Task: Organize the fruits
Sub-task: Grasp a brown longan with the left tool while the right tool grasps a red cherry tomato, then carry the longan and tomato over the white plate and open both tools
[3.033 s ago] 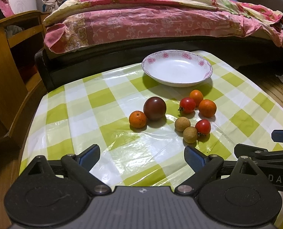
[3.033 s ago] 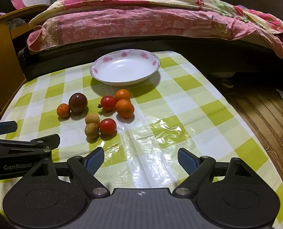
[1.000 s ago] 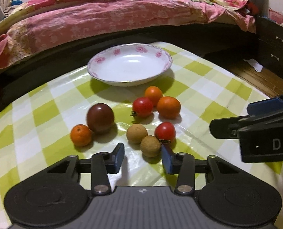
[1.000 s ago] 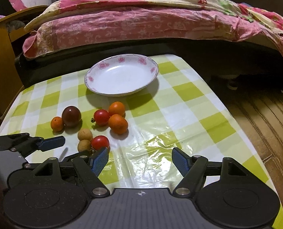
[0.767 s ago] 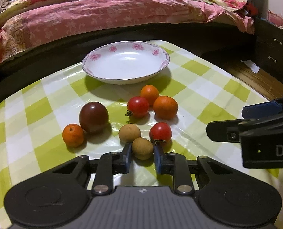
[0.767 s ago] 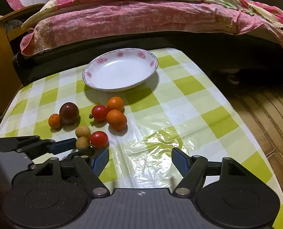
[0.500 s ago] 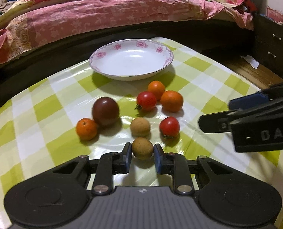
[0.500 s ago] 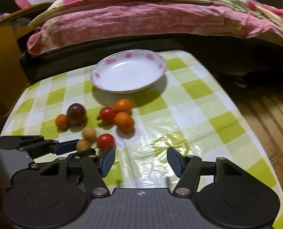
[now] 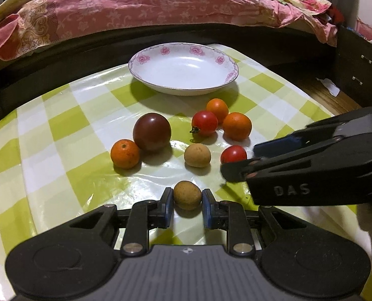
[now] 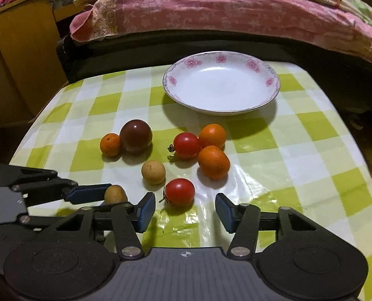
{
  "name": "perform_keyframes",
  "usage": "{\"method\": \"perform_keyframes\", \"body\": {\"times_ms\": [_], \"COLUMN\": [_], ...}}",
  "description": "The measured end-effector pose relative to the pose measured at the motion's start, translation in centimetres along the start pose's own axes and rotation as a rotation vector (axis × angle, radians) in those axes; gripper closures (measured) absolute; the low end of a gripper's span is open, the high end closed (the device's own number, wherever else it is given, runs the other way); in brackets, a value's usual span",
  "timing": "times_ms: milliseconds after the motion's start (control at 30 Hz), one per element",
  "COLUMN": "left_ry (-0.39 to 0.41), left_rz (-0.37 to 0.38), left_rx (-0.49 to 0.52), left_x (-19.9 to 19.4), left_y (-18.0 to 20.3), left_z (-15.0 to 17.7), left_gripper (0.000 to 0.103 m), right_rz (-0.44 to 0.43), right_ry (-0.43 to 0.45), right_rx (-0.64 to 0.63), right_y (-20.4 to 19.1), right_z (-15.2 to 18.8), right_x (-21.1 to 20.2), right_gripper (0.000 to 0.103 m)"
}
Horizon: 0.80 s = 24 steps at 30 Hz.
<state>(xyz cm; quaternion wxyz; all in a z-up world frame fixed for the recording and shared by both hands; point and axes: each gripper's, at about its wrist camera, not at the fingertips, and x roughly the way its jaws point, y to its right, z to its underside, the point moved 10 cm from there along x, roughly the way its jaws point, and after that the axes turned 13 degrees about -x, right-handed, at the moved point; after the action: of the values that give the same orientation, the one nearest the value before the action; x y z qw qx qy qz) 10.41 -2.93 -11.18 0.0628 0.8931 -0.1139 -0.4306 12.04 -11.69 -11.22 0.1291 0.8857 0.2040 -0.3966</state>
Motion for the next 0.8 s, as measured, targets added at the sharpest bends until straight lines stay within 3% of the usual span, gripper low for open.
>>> {"method": "perform_keyframes", "body": {"times_ms": [67,100,233,633,800], "left_ry": [0.004,0.009,0.026,0.024,0.039], "left_rz": [-0.001,-0.002,-0.013,-0.072,-0.062], "left_rx": [0.006,0.014,0.041,0.03,0.031], "left_x": [0.0,0.0,0.1,-0.2,-0.7], "left_y": [0.0,0.1,0.3,0.3,0.4], "left_z": [0.0,0.1,0.1,-0.4,-2.0], "left_gripper": [0.071,0.071,0.07,0.071,0.071], "right_rz": [-0.025,-0.033,-0.01,0.001,0.005], "right_ry": [-0.004,-0.007,0.0,-0.004,0.027], "right_rx": [0.006,0.008,-0.03,-0.02,-0.004], "right_y": [-0.2,-0.3,-0.6,0.0,0.5], "right_z": [0.1,0.1,0.1,0.8,0.1], "right_x": [0.6,0.8,0.8,0.2,-1.1], "right_gripper": [0.063,0.072,0.078,0.078,0.079]}}
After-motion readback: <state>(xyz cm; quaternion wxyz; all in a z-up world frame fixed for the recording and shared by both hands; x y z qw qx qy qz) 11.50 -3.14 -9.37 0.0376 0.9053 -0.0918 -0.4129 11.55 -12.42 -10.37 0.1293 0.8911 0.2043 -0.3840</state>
